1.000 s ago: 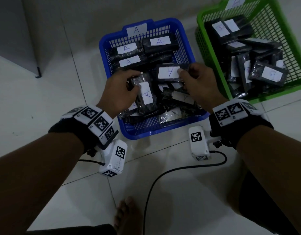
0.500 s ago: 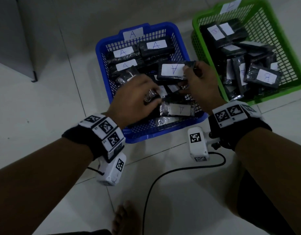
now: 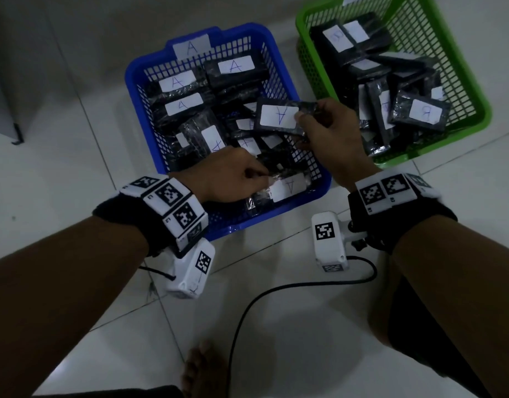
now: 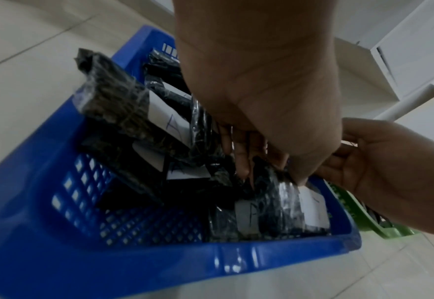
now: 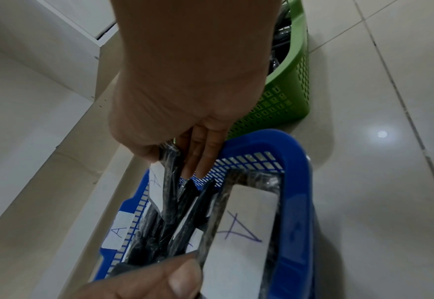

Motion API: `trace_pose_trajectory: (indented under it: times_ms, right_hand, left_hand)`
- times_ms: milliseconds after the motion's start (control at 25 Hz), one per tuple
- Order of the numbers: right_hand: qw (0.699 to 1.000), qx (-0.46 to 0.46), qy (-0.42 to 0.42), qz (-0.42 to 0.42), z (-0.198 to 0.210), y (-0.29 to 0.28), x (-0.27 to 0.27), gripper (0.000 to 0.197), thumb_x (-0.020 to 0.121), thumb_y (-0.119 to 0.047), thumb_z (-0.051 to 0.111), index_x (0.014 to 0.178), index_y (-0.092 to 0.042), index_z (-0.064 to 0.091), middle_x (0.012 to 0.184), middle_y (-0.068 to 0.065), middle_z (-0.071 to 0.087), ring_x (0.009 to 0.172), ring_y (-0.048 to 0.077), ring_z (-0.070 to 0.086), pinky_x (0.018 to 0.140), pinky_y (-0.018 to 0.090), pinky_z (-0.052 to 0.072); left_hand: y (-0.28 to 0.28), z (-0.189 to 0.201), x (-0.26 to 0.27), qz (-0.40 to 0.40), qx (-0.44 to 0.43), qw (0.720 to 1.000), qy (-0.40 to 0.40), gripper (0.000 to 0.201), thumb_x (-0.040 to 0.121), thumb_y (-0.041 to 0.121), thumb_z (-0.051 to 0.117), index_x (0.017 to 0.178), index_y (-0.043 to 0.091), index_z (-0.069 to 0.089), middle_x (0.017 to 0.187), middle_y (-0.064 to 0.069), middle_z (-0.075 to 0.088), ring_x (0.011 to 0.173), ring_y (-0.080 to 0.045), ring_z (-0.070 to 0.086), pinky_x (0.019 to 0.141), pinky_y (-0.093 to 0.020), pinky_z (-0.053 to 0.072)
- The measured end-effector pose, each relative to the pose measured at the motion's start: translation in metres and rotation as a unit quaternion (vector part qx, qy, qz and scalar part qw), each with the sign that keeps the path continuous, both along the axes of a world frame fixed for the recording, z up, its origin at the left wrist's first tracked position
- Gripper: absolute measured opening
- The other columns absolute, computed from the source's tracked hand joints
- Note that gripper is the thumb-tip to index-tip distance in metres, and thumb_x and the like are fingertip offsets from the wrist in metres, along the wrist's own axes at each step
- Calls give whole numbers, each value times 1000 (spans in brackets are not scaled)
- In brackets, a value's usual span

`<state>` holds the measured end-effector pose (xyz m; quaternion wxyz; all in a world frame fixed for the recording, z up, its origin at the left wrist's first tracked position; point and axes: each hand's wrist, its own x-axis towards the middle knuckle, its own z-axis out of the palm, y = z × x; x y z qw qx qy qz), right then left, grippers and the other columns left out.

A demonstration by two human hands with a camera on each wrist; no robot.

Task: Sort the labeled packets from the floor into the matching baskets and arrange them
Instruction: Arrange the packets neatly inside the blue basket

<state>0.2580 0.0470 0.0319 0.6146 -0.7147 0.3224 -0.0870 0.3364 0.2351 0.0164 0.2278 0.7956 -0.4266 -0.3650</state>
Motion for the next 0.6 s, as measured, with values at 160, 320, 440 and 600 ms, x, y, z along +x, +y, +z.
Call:
trace_pose_trajectory:
  times_ms: [160, 320, 440, 600]
  right_hand:
    - [1000, 1, 3, 4, 0, 0, -1, 3, 92, -16, 63, 94, -14, 63, 94, 8, 73, 84, 20, 72, 72, 38, 62]
    - [1000, 1, -4, 3, 0, 0, 1, 3, 91, -16, 64, 90, -19, 64, 93, 7, 73, 82, 21, 72, 72, 40, 62]
    - [1000, -6, -9, -12, -4, 1, 4, 7, 90, -14, 65, 89, -20, 62, 93, 9, 71, 83, 23, 72, 71, 44, 61]
    - [1000, -14, -14, -20, -10, 4, 3, 17, 88, -11, 62, 103, -19, 59, 101, 7, 69, 89, 22, 71, 75, 45, 61]
  left_hand:
    - [-1, -8, -1, -79, 10, 993, -82, 40, 99, 46, 43, 97, 22, 75, 80, 4, 58, 79, -14, 54, 74, -32, 46]
    - [9, -16, -1, -93, -20, 971, -218, 46, 95, 44, 32, 110, 23, 71, 89, -3, 55, 88, -23, 51, 73, -29, 36]
    - [16, -21, -1, -91, -58, 953, -284, 47, 89, 33, 42, 130, 21, 60, 115, -8, 60, 104, -26, 53, 79, -34, 39]
    - [8, -21, 7, -150, -41, 950, -271, 70, 75, 2, 50, 143, 20, 47, 150, -5, 42, 137, -26, 37, 92, -39, 35]
